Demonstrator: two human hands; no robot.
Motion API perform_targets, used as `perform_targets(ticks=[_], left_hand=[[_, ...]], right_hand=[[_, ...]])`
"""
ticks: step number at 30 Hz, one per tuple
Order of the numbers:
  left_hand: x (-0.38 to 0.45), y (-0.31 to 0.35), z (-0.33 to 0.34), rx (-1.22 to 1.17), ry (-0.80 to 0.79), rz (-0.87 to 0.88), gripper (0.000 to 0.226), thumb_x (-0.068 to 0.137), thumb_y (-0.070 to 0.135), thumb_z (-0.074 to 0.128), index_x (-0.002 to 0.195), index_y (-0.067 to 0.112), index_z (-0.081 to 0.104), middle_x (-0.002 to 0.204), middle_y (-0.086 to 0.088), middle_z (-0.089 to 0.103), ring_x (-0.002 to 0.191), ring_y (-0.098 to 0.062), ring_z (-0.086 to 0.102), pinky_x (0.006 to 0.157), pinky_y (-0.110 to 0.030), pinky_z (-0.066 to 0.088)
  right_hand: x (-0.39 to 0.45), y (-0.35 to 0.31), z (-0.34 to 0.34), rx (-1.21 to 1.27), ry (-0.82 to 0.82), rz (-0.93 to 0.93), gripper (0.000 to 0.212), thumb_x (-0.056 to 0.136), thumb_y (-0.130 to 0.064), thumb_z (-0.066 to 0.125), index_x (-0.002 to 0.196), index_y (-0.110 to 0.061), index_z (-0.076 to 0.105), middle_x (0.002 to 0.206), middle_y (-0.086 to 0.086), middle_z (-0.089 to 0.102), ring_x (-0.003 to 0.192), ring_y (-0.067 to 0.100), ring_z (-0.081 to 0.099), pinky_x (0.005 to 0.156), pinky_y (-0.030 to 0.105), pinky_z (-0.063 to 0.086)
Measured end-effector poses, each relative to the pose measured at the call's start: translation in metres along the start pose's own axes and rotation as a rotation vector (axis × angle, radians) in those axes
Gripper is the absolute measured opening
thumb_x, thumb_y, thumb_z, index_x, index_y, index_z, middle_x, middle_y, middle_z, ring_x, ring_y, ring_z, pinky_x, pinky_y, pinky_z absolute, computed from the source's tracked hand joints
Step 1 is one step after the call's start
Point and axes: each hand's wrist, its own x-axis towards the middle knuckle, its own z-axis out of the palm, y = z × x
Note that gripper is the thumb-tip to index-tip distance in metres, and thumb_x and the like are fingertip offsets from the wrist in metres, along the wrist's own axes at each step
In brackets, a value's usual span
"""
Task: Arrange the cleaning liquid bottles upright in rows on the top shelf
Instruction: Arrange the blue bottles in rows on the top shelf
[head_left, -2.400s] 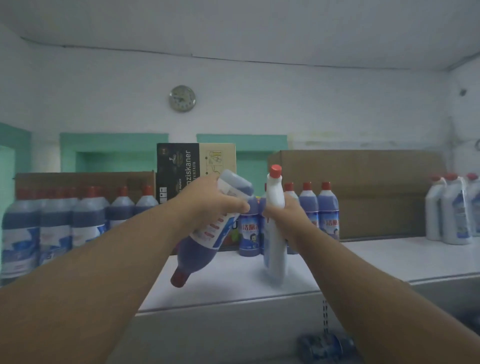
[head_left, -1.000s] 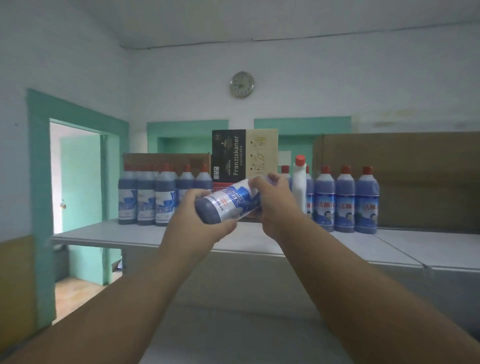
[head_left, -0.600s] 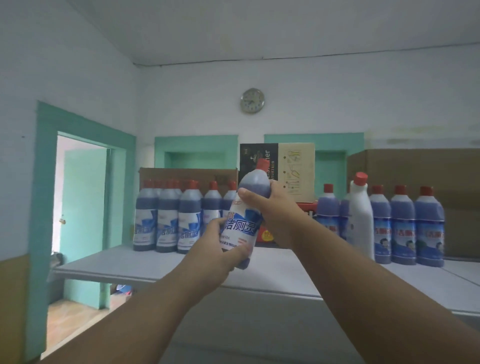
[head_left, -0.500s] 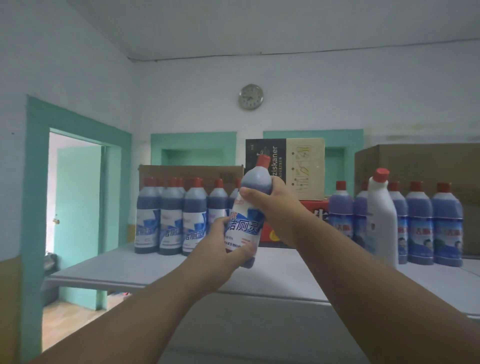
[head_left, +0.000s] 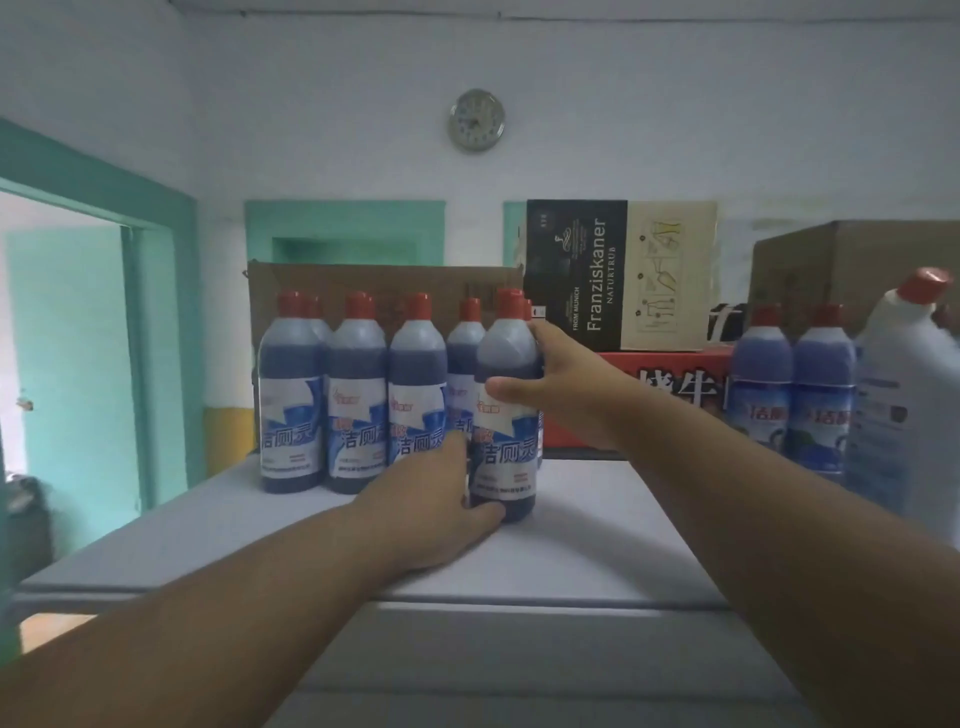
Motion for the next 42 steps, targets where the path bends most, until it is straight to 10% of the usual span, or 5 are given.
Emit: perform_targets(ticks=[9, 42], left_hand=[[0.009, -0.015, 0.014, 0.219, 0.022, 0.001, 0.044, 0.09, 0.053, 0.05, 0.126, 0.026, 0.053, 0.12, 0.001, 0.058, 0.107, -0.021, 0.054, 0.096, -0.041, 0.051], [-0.003, -0.005, 0.003, 0.138, 0.048, 0.014, 0.022, 0.093, 0.041, 0.056, 0.109, 0.027, 0.053, 0.107, 0.005, 0.056, 0.097, -0.017, 0.055, 0.09, -0.038, 0.052]], right_hand=[[-0.003, 0.027, 0.013, -0.096, 0.008, 0.034, 0.091, 0.065, -0.023, 0.093, 0.137, -0.036, 0.039, 0.121, -0.007, 0.063, 0.108, 0.017, 0.065, 0.081, 0.045, 0.061], [-0.017, 0.018, 0.032, -0.26, 0.296, -0.005, 0.062, 0.081, -0.034, 0.081, 0.129, -0.024, 0.043, 0.112, -0.008, 0.056, 0.099, 0.012, 0.059, 0.068, 0.02, 0.052]])
